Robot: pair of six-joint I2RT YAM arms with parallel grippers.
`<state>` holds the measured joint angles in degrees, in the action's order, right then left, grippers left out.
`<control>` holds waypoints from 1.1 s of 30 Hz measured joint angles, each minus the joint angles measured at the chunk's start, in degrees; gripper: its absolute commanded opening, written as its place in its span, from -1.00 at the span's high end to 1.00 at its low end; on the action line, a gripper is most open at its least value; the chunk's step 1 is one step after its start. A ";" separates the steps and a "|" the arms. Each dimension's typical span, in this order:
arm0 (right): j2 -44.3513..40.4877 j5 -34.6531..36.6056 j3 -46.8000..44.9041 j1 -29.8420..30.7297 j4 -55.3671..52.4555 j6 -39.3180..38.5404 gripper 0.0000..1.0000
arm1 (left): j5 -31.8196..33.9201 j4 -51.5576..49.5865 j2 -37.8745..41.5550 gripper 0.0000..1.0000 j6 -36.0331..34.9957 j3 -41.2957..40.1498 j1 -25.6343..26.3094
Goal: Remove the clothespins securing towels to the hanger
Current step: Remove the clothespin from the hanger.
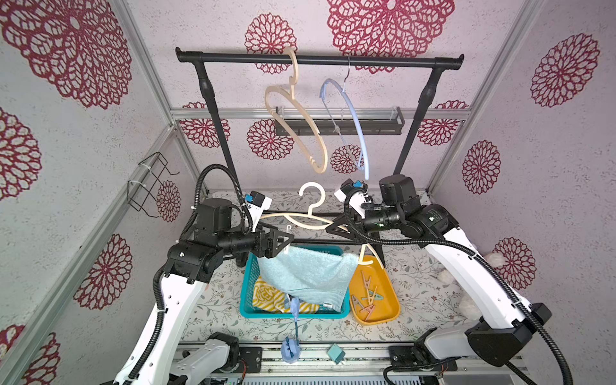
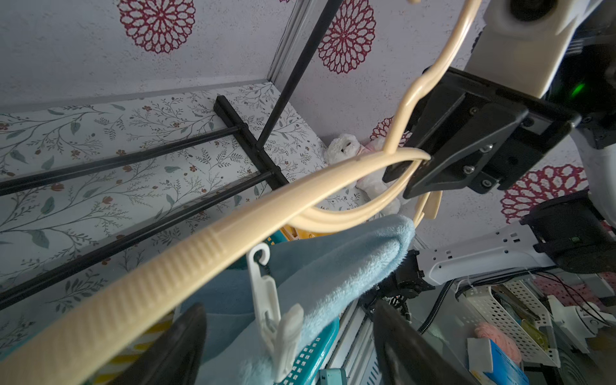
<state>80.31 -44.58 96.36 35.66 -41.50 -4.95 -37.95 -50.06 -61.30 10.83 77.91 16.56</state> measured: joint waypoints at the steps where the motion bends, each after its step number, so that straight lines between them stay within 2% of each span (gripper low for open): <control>1: 0.04 0.35 0.39 0.20 -0.31 0.00 1.00 | 0.81 -0.59 -0.24 -0.65 -0.35 0.13 0.76; 6: 0.33 1.46 2.47 1.75 -2.21 -0.66 1.00 | 4.92 -2.10 -1.16 -0.65 -1.40 0.48 4.90; 14: 0.70 3.04 3.28 3.28 -2.51 -1.09 1.00 | 10.03 -1.75 -1.05 -0.65 -1.16 0.17 6.45; 25: 0.70 3.41 3.28 3.93 -2.38 -1.09 1.00 | 9.57 0.50 -0.48 -0.65 -1.11 -0.72 7.52; 33: 0.72 3.21 3.28 3.93 -2.27 -1.57 1.00 | 5.84 1.38 -0.48 -0.58 -1.55 -0.72 7.52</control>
<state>81.03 -41.36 99.63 39.59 -43.77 -6.52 -32.12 -48.69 -61.78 9.28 77.19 24.08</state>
